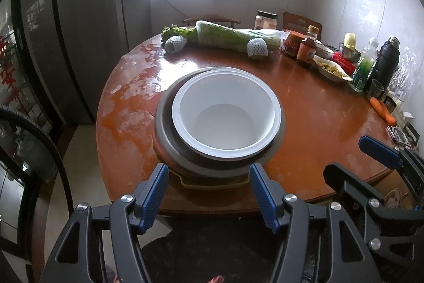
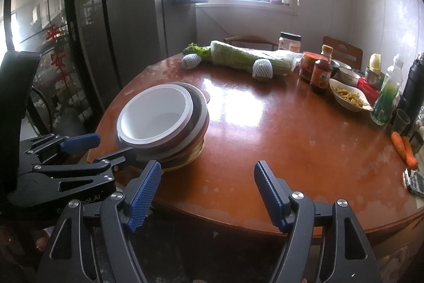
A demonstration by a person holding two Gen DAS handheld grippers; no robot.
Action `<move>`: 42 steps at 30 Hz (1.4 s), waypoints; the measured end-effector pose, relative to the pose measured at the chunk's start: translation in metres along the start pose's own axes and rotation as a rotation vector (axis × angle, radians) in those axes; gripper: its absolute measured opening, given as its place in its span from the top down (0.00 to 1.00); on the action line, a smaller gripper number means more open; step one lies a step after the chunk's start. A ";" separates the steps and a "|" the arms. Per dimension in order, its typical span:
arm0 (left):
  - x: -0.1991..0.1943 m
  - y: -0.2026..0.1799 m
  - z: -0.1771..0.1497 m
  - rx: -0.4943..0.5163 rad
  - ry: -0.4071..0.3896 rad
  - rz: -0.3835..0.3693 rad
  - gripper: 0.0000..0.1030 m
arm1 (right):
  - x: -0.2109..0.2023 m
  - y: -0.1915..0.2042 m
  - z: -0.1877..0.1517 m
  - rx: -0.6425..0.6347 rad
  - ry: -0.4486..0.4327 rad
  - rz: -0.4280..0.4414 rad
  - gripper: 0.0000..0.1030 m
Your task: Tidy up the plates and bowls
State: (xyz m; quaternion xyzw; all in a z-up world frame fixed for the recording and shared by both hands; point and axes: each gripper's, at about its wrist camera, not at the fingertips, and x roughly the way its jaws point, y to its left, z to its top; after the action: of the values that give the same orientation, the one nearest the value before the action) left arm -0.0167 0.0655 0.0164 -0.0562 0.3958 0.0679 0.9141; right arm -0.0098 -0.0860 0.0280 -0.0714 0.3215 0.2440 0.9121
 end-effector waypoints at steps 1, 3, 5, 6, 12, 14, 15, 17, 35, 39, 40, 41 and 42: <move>0.000 0.000 0.000 0.001 0.001 0.000 0.39 | 0.000 0.000 0.000 0.001 0.000 0.000 0.28; 0.001 0.000 0.000 0.001 0.001 0.001 0.39 | 0.001 -0.001 -0.001 0.008 0.000 -0.003 0.28; 0.001 0.000 0.000 0.000 0.002 0.002 0.39 | 0.001 -0.003 -0.002 0.022 -0.006 -0.003 0.28; 0.001 0.000 -0.001 -0.001 0.003 0.003 0.39 | 0.001 -0.003 -0.002 0.028 -0.007 -0.002 0.28; 0.000 0.000 -0.001 -0.001 0.002 0.002 0.39 | 0.001 -0.005 -0.004 0.037 -0.004 0.004 0.28; 0.000 0.000 -0.001 -0.002 0.002 0.004 0.39 | 0.002 -0.004 -0.004 0.034 0.000 0.004 0.28; 0.000 0.000 -0.001 -0.001 0.002 0.003 0.39 | 0.003 -0.004 -0.004 0.034 0.004 0.006 0.28; 0.000 0.000 -0.001 -0.001 0.003 0.004 0.39 | 0.004 -0.004 -0.005 0.038 0.006 0.010 0.28; 0.001 -0.001 -0.002 0.002 0.005 0.004 0.39 | 0.006 -0.004 -0.007 0.040 0.017 0.011 0.28; 0.002 -0.001 -0.004 0.006 0.006 0.005 0.39 | 0.005 -0.004 -0.007 0.040 0.018 0.011 0.28; 0.002 -0.001 -0.004 0.006 0.007 0.004 0.39 | 0.005 -0.004 -0.007 0.041 0.018 0.010 0.28; 0.002 -0.001 -0.004 0.005 0.006 0.005 0.39 | 0.005 -0.004 -0.007 0.042 0.018 0.010 0.28; 0.002 -0.001 -0.004 0.005 0.006 0.006 0.39 | 0.005 -0.005 -0.008 0.044 0.018 0.009 0.28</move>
State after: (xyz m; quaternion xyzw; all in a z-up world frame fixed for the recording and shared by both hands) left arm -0.0178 0.0643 0.0126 -0.0530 0.3991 0.0694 0.9127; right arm -0.0080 -0.0902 0.0186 -0.0521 0.3353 0.2406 0.9094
